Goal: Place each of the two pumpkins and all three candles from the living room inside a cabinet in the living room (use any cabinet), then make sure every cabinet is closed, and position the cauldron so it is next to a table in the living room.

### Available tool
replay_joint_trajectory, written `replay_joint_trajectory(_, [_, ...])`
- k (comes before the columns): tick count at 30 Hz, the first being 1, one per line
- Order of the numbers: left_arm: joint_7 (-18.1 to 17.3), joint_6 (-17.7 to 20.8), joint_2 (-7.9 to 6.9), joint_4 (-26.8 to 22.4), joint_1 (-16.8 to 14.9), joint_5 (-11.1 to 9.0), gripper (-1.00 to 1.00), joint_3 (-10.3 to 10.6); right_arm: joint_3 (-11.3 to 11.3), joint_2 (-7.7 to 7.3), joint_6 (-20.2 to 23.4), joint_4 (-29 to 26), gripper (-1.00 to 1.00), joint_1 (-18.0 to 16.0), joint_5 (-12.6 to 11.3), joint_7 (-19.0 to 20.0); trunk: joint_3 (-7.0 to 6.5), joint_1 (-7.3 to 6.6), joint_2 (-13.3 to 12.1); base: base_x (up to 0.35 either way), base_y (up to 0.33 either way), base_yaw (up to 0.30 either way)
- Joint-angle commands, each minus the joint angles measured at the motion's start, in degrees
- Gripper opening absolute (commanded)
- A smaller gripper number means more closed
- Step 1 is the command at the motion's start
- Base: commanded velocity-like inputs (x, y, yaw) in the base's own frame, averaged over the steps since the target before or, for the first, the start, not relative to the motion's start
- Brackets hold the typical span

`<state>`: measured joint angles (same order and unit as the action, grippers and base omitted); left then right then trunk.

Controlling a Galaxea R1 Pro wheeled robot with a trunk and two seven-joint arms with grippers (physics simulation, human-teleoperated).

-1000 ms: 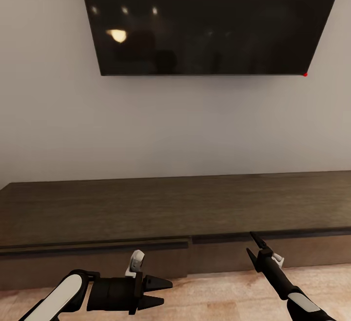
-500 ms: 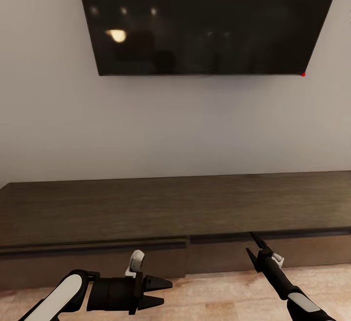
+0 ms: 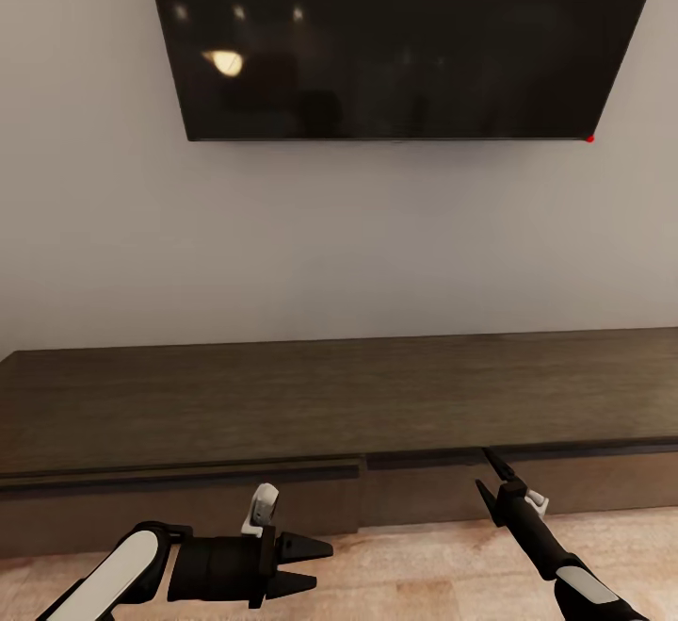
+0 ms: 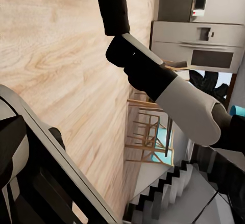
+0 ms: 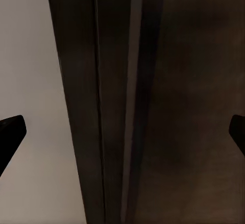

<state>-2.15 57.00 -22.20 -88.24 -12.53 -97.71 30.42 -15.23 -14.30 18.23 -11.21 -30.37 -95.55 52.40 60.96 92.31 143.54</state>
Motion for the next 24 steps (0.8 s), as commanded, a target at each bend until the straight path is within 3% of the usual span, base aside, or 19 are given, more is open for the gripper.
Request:
replay_joint_trajectory(1, [-0.2,0.0,-0.04,0.0,0.0,0.1,1.00,0.1,-0.3,-0.03,0.5,0.0,1.00,0.0,-0.6,0.2,0.05,-0.01,0.0,0.000,0.000,0.000])
replay_joint_trajectory(24, [-0.2,0.0,-0.05,0.0,-0.1,0.2,1.00,-0.1,-0.3,-0.03,0.5,0.0,1.00,0.0,-0.6,0.2,0.27,0.01,0.0,0.001,0.000,0.000])
